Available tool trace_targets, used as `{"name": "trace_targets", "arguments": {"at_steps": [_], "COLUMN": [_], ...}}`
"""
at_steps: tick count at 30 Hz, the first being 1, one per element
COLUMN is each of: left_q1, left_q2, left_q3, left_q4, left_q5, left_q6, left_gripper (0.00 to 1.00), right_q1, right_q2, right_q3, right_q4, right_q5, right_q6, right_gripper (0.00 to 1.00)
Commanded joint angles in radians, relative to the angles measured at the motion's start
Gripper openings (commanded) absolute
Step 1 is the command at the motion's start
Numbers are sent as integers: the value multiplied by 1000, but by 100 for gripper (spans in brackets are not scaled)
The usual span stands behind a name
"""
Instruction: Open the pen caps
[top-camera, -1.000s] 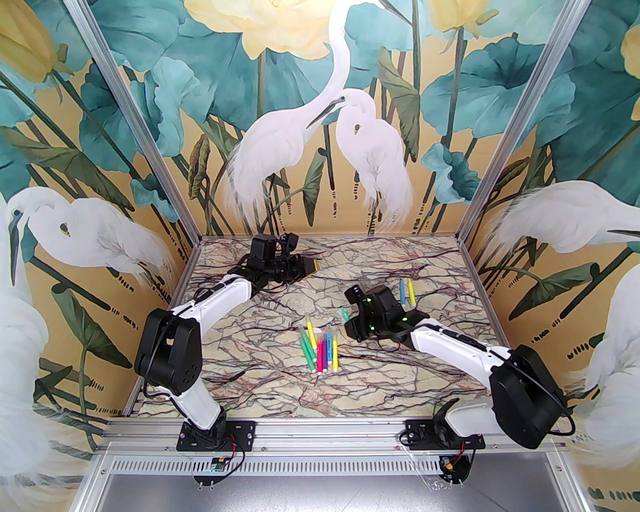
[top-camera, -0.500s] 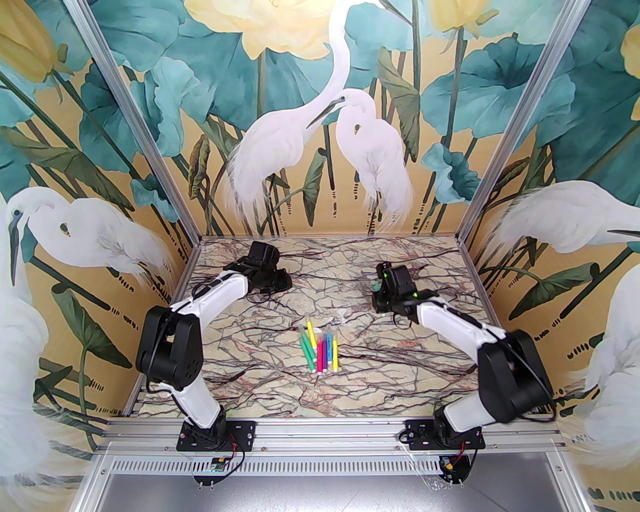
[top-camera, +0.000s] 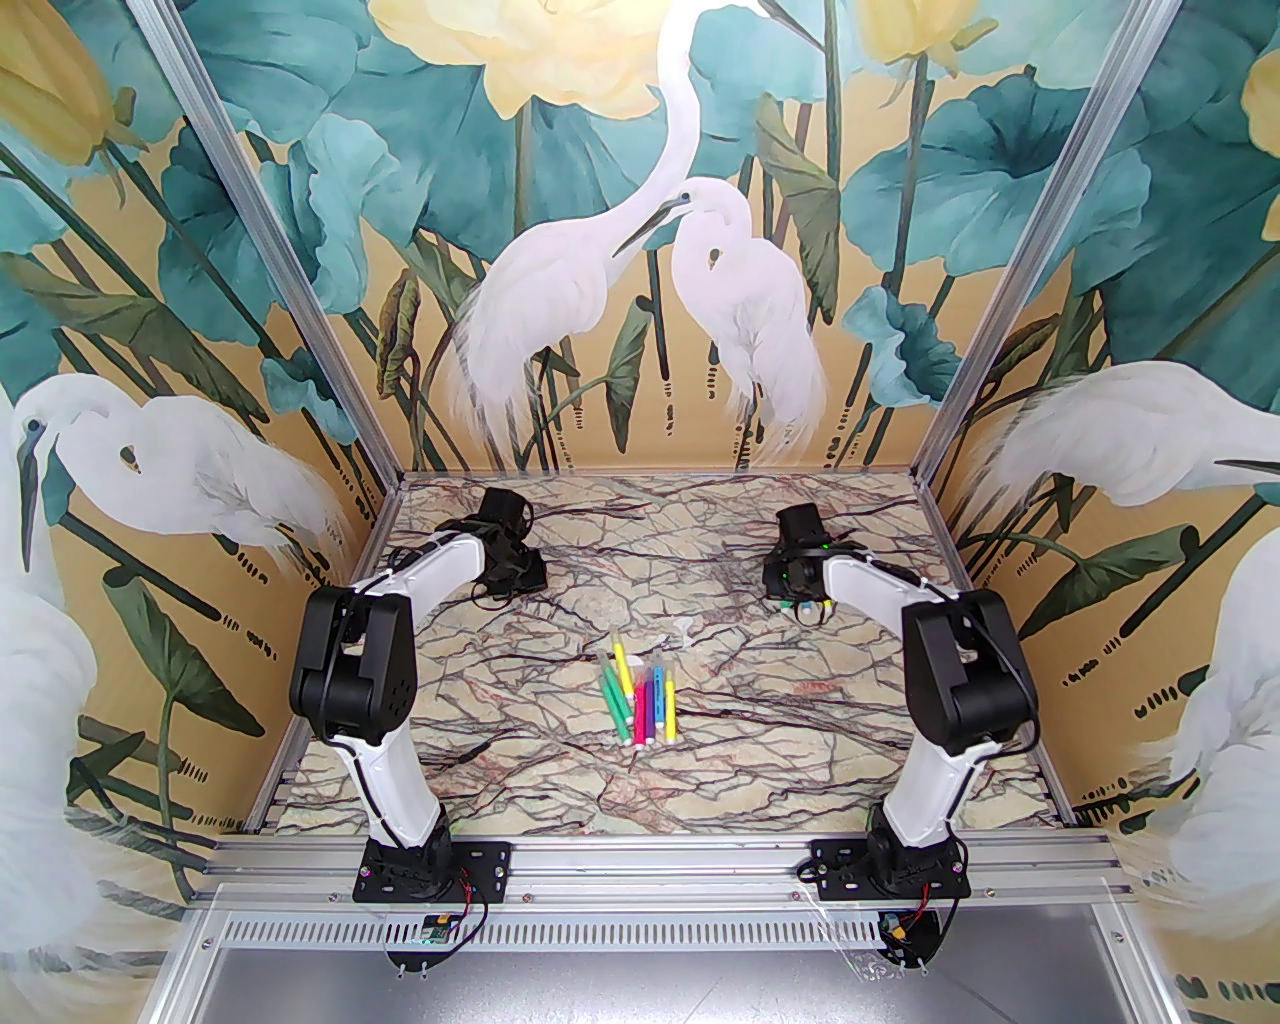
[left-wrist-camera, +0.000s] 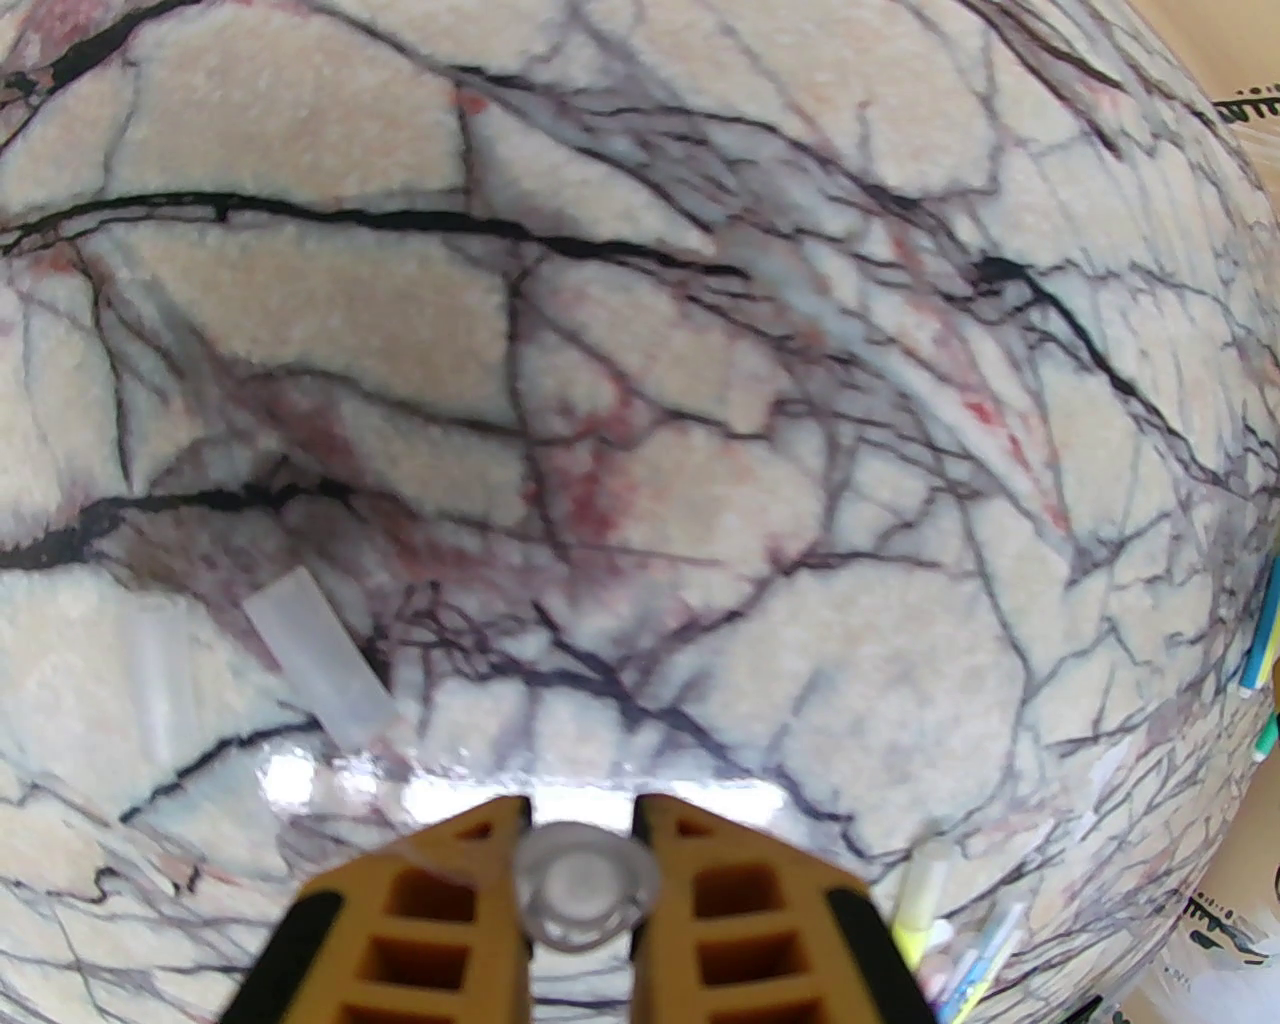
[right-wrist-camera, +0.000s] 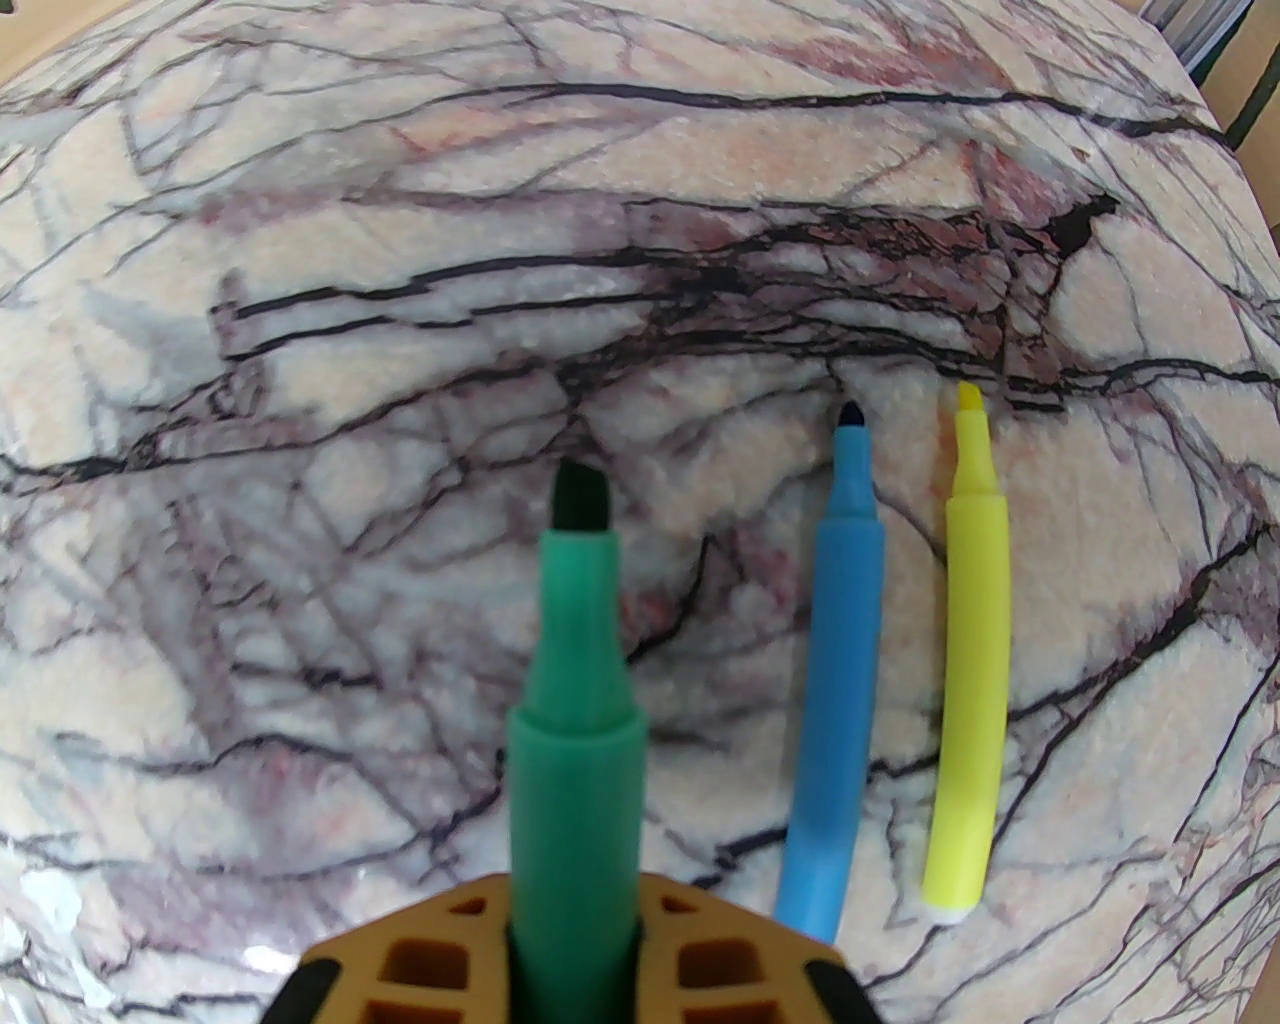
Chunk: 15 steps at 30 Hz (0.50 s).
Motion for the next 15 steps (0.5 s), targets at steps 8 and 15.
{"name": "trace_targets", "arguments": {"at_steps": [8,15], "left_q1": [20,20], "left_q2": [114,134], "left_q3": [44,50], "left_q4": [-7,-9], "left_q5": [18,9], "left_q6": [30,24], "left_gripper": [7,14], "right_q1": [-33,-38], "right_q2": [97,148], "right_q3": [101,154], "right_q4": [-73,-119], "right_q5": [41,36], "right_q6": [36,43], "right_gripper": [11,19]}}
